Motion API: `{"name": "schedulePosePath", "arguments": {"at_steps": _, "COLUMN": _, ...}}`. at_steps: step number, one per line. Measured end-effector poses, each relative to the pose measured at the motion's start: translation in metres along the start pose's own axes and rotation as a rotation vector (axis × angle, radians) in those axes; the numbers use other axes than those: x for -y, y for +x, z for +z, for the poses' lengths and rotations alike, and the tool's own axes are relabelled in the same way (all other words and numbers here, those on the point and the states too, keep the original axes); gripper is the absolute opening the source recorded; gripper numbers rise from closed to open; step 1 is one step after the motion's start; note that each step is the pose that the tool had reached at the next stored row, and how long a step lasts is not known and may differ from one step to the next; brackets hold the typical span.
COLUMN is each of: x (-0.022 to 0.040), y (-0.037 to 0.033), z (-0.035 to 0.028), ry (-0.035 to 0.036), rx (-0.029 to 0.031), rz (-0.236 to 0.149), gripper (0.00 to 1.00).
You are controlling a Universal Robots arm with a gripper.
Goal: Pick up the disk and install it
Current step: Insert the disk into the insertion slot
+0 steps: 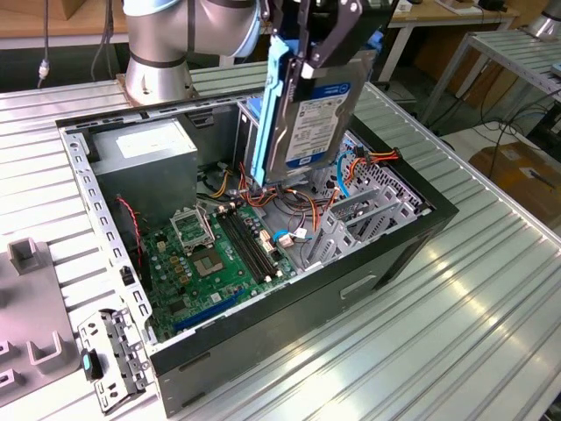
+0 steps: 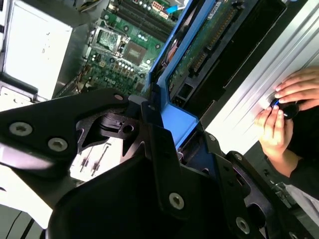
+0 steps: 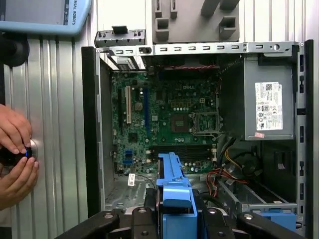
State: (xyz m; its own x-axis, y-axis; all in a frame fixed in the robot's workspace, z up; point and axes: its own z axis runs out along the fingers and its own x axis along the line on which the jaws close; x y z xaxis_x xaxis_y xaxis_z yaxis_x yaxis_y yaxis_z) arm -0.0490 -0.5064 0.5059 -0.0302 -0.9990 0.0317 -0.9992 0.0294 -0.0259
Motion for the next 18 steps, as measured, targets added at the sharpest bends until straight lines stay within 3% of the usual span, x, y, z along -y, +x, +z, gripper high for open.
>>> {"name": "schedulePosePath", "arguments": {"at_steps": 4, "x": 0.0211, "y": 0.0001, "z": 0.0012, "ry": 0.0000, "rx": 0.0000, "rz": 0.000, "gripper": 0.37}}
{"name": "schedulePosePath", "arguments": {"at_steps": 13, "x": 0.0555, "y": 0.0003, "z": 0.0032, "ry": 0.0000, "rx": -0.0009, "rz": 0.000, "gripper": 0.37}}
{"name": "schedulePosePath", "arguments": {"at_steps": 14, "x": 0.0579, "y": 0.0080, "z": 0.0049, "ry": 0.0000, "rx": -0.0009, "rz": 0.000, "gripper": 0.37}}
{"name": "schedulePosePath", "arguments": {"at_steps": 18, "x": 0.0601, "y": 0.0272, "z": 0.0085, "ry": 0.0000, "rx": -0.0011, "rz": 0.000, "gripper": 0.37}}
